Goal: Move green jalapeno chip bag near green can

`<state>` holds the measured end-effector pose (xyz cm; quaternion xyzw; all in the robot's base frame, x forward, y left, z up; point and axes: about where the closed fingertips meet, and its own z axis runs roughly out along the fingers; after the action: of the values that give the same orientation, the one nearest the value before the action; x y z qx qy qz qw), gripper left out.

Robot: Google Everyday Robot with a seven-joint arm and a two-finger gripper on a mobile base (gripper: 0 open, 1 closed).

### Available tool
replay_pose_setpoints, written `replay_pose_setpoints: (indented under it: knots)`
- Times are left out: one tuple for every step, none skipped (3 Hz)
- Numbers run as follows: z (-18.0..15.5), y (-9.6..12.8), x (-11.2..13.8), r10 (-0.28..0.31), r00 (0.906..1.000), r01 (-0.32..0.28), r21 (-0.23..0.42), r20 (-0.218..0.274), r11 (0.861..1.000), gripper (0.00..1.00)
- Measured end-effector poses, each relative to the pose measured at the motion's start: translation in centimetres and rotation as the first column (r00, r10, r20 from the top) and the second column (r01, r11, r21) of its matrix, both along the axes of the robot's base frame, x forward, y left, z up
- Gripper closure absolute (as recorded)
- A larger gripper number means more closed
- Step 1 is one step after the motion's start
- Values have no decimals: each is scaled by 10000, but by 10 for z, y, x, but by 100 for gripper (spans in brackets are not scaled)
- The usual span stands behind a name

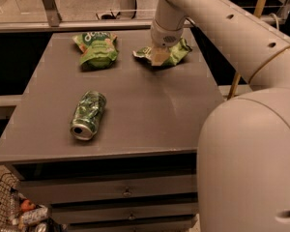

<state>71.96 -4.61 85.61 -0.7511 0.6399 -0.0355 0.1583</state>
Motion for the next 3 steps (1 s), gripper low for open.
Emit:
replay_pose_setpoints:
  knots:
    - [21, 4, -10, 225, 9988, -229, 87, 427, 9997, 100]
    - [70, 19, -47, 843, 9894, -883, 297, 1181, 9956, 100]
    - [115, 43, -85, 1496, 9718, -1718, 1126, 1823, 9787, 100]
